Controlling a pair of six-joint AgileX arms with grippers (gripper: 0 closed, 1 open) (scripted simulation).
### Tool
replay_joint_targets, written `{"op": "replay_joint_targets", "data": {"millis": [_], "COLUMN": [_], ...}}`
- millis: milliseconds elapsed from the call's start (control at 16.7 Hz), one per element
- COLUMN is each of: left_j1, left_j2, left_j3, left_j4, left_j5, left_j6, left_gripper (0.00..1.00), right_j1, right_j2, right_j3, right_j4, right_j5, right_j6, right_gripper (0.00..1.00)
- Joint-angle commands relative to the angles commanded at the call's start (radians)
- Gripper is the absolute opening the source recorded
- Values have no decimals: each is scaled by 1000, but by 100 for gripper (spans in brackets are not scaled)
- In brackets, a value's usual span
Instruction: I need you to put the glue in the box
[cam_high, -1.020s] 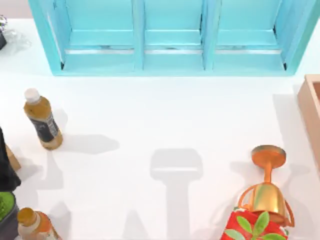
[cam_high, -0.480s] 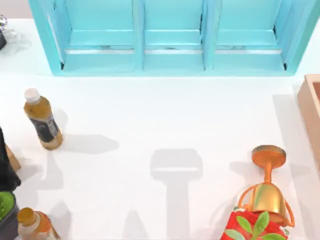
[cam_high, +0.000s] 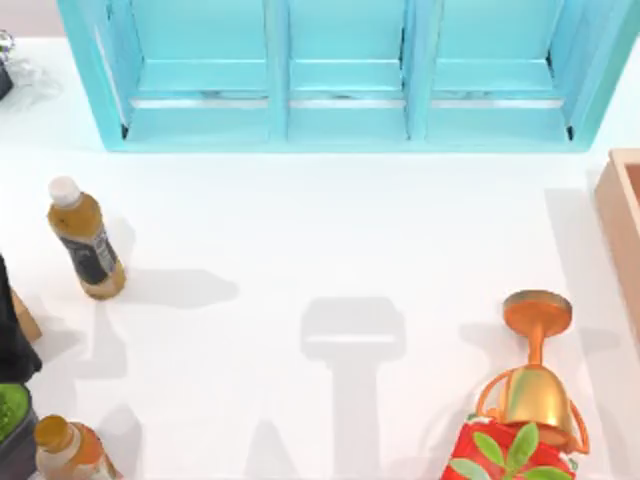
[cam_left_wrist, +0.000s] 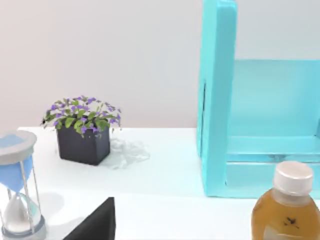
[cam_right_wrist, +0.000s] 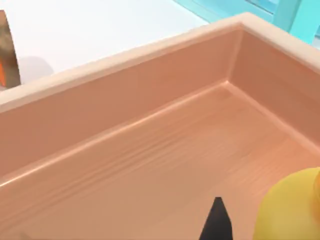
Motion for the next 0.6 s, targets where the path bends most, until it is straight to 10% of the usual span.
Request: {"op": "replay_joint_targets", "data": {"millis": [600], "left_j1": [0], "left_j2": [0], "left_j3": [0], "left_j4": [0], "left_j5": [0], "left_j6": [0], "left_gripper": [100], "right_j1": [-51], "right_j2": [12], "right_j3": [-49], "right_j4": [-141], "right_j5": [-114], "right_j6": [-80], "right_gripper": [0]}}
